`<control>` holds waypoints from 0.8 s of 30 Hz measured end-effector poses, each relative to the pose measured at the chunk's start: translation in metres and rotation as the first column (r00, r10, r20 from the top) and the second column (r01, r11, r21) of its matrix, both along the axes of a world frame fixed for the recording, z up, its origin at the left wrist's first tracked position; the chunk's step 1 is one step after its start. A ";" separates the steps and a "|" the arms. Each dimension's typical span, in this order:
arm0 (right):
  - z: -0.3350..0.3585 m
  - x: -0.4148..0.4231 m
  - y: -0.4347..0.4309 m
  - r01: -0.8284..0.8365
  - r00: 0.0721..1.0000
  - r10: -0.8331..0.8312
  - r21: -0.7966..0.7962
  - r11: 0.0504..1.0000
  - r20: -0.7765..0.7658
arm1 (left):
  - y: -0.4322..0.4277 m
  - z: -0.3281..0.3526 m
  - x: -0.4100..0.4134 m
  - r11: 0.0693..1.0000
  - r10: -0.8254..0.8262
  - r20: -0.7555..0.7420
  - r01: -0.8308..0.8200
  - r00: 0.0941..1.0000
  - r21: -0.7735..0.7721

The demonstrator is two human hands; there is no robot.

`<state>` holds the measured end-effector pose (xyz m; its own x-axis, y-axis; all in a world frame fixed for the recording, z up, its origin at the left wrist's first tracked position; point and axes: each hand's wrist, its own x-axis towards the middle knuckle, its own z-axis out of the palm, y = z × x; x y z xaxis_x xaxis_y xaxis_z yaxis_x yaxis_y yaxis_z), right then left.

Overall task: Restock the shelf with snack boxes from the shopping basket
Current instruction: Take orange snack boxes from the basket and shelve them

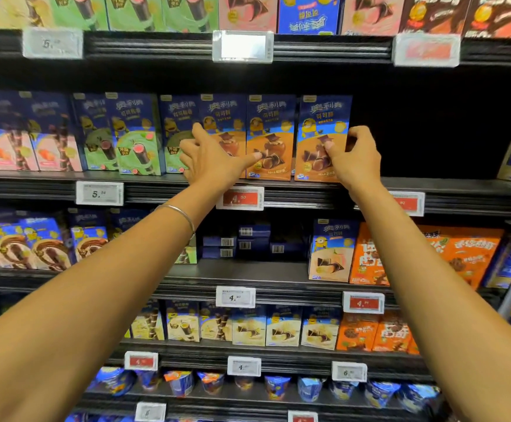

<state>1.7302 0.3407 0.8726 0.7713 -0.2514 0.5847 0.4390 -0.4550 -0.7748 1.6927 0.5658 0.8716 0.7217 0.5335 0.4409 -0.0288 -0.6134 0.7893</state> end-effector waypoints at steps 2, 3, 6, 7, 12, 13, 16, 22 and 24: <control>0.000 0.002 0.000 -0.013 1.000 0.013 0.013 1.000 -0.004 | -0.001 -0.001 0.002 1.000 0.013 0.011 -0.014 1.000 0.003; 0.000 0.003 0.001 -0.023 1.000 0.023 0.018 1.000 -0.008 | -0.001 -0.002 0.003 1.000 0.020 0.013 -0.020 1.000 0.006; 0.000 0.006 0.004 -0.043 0.999 0.044 0.017 0.999 -0.027 | -0.002 -0.002 0.006 1.000 0.027 0.014 -0.027 1.000 0.008; 0.000 0.007 0.005 -0.041 0.999 0.041 0.009 0.999 -0.034 | -0.002 -0.002 0.006 0.999 0.030 0.014 -0.030 0.999 0.011; -0.001 0.009 0.008 0.003 0.999 -0.006 -0.058 0.998 -0.041 | -0.003 -0.002 0.007 0.997 0.064 0.004 -0.064 0.998 0.039; -0.001 0.009 0.009 0.009 0.999 -0.012 -0.067 0.998 -0.044 | -0.002 -0.002 0.008 0.997 0.067 0.003 -0.067 0.998 0.042; 0.000 0.009 0.012 0.011 0.998 -0.015 -0.074 0.997 -0.063 | -0.001 -0.002 0.009 0.997 0.068 0.002 -0.068 0.998 0.040; -0.001 0.009 0.015 0.018 0.996 -0.024 -0.075 0.997 -0.082 | -0.002 -0.005 0.010 0.994 0.086 0.010 -0.086 0.996 0.063; -0.001 0.009 0.015 0.018 0.997 -0.023 -0.067 0.998 -0.076 | -0.002 -0.005 0.010 0.994 0.085 0.010 -0.085 0.996 0.069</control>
